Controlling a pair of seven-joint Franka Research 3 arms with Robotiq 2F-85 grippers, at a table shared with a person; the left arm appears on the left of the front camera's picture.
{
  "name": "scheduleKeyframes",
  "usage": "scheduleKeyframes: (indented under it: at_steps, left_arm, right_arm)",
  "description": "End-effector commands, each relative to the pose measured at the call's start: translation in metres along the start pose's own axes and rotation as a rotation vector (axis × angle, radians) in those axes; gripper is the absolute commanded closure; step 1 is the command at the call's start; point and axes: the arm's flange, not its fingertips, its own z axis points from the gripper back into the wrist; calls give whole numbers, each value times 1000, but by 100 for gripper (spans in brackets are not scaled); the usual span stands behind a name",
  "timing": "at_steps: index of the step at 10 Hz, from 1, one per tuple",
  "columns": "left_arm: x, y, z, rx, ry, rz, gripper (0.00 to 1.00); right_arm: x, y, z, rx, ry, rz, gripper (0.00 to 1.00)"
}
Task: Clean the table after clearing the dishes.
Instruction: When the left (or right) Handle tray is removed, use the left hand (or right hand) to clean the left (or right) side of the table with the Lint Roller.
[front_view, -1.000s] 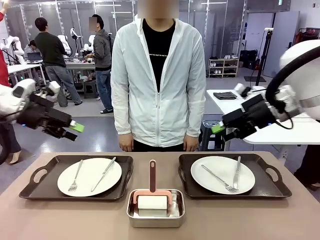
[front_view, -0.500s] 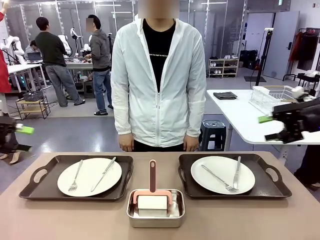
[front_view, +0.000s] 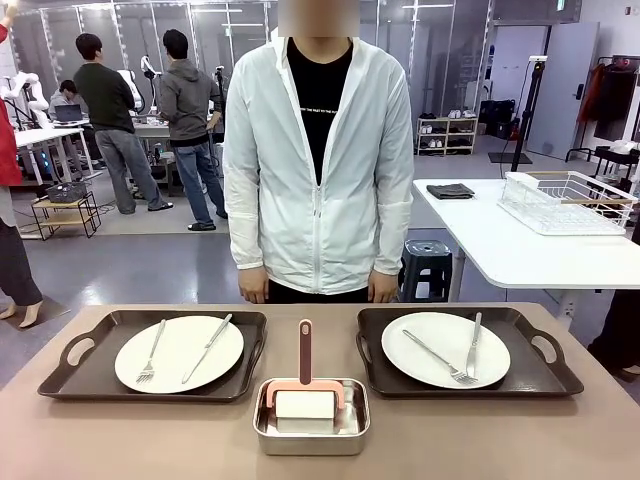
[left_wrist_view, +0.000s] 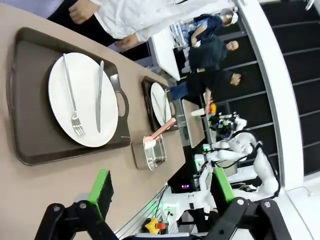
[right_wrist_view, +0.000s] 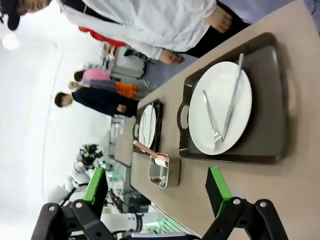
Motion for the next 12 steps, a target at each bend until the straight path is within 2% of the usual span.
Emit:
scheduleKeyframes:
  at_steps: [1, 2, 4, 5, 12]
  left_arm:
    - [7, 9, 10, -51, -29, -7, 0]
    - [6, 14, 9, -61, -53, 8, 0]
    - [9, 10, -5, -42, -32, -6, 0]
    - [2, 14, 5, -31, -34, 30, 0]
    - [2, 14, 5, -31, -34, 30, 0]
  right_arm:
    - [2, -21, 23, 66, -62, -33, 0]
    - [0, -29, 34, 59, -96, -62, 0]
    - [3, -23, 29, 7, -58, -50, 0]
    - [-7, -34, 41, 30, -84, -83, 0]
    - [-7, -34, 41, 30, -84, -83, 0]
